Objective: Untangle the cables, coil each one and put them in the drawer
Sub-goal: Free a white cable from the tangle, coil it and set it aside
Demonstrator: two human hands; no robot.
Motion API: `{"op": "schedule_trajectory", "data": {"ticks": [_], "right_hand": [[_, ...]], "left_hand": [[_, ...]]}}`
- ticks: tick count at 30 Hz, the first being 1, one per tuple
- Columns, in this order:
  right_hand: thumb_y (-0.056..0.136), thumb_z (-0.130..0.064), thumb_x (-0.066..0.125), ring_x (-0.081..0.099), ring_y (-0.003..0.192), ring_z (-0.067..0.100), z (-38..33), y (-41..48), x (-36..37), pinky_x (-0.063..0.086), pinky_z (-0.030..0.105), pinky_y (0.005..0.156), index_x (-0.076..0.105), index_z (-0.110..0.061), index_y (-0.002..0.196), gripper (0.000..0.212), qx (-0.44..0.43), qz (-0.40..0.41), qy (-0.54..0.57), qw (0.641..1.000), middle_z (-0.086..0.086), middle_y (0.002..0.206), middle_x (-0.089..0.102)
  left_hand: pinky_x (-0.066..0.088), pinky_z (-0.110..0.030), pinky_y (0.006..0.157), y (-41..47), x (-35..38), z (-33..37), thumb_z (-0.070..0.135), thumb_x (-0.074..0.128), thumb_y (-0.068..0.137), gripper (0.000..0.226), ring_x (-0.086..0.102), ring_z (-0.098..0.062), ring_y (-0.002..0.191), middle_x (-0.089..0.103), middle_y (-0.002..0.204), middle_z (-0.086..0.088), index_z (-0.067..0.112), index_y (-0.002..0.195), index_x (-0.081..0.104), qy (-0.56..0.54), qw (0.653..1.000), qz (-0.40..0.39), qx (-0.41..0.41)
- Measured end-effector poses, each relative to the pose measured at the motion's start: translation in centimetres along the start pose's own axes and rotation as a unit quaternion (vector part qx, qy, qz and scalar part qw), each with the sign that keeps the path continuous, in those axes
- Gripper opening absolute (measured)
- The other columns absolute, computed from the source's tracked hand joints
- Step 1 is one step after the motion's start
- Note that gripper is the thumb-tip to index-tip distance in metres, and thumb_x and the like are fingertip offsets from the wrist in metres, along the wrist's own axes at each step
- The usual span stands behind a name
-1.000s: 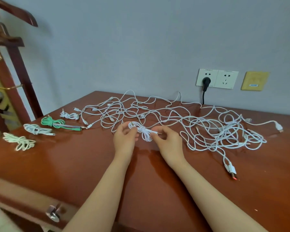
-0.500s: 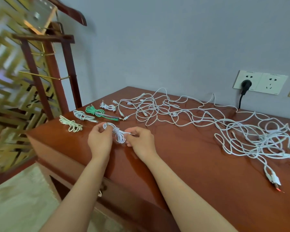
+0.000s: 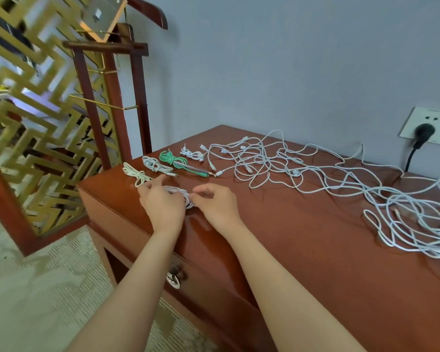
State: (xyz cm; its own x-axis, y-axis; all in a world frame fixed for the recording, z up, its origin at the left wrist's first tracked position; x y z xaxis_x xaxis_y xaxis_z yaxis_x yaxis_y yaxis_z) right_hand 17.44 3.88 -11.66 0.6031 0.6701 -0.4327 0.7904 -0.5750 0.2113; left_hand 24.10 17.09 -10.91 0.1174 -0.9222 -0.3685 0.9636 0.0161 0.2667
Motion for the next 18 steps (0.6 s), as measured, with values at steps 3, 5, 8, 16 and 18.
{"op": "schedule_trajectory", "data": {"ticks": [3,5,8,16,18], "right_hand": [[0.085,-0.014,0.061,0.058,0.093,0.009,0.0,0.2,-1.8,0.036,0.012,0.08,0.069,-0.014,0.104,0.02,-0.01,0.042,0.031,0.999,0.0,0.105,0.068],[0.087,-0.009,0.053,0.058,0.102,0.017,0.7,0.8,-4.0,0.036,0.017,0.086,0.067,-0.012,0.107,0.025,-0.001,0.094,-0.005,0.996,0.004,0.11,0.066],[0.088,-0.009,0.049,0.055,0.111,0.023,2.7,1.8,-7.0,0.039,0.028,0.093,0.062,-0.012,0.115,0.031,0.032,0.129,-0.079,0.988,0.007,0.12,0.06],[0.093,-0.025,0.046,0.043,0.116,0.032,5.2,2.3,-11.7,0.035,0.036,0.094,0.055,-0.009,0.117,0.031,0.026,0.083,-0.37,0.925,0.012,0.127,0.049],[0.093,-0.033,0.047,0.049,0.111,0.03,5.4,1.8,-12.8,0.039,0.035,0.087,0.056,-0.009,0.108,0.029,0.028,0.088,-0.386,0.918,0.011,0.115,0.057]], "left_hand": [[0.032,-0.026,0.097,-0.3,-0.1,1.8,-0.01,0.048,0.081,0.048,0.04,-0.029,0.12,0.042,0.128,-0.015,0.008,0.125,0.057,0.018,0.995,0.019,0.099],[0.033,-0.028,0.095,-0.9,0.6,3.6,-0.01,0.046,0.08,0.046,0.041,-0.029,0.118,0.045,0.124,-0.014,0.009,0.12,0.06,0.041,0.984,0.011,0.172],[0.03,-0.022,0.092,-1.9,2.5,6.5,-0.012,0.044,0.079,0.044,0.043,-0.029,0.116,0.049,0.118,-0.014,0.008,0.112,0.065,0.047,0.968,-0.022,0.244],[0.03,-0.031,0.1,-5.6,12.8,8.3,-0.004,0.042,0.085,0.047,0.038,-0.032,0.124,0.04,0.13,-0.015,0.006,0.131,0.046,0.103,0.936,-0.23,0.248],[0.031,-0.033,0.099,-6.7,14.3,8.1,0.001,0.042,0.088,0.045,0.035,-0.03,0.125,0.037,0.132,-0.013,0.007,0.132,0.041,0.137,0.924,-0.252,0.253]]}}
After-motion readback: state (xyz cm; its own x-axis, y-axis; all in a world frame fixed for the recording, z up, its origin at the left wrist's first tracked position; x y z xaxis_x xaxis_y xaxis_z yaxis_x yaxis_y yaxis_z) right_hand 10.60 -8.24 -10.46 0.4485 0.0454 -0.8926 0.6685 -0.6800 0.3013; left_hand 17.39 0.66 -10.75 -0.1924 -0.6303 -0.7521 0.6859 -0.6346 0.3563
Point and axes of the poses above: each hand's wrist, its own y-axis towards the middle knuckle, its own x-axis out of the palm, z = x × y, the point moved 8 cm from there along y, towards the middle knuckle
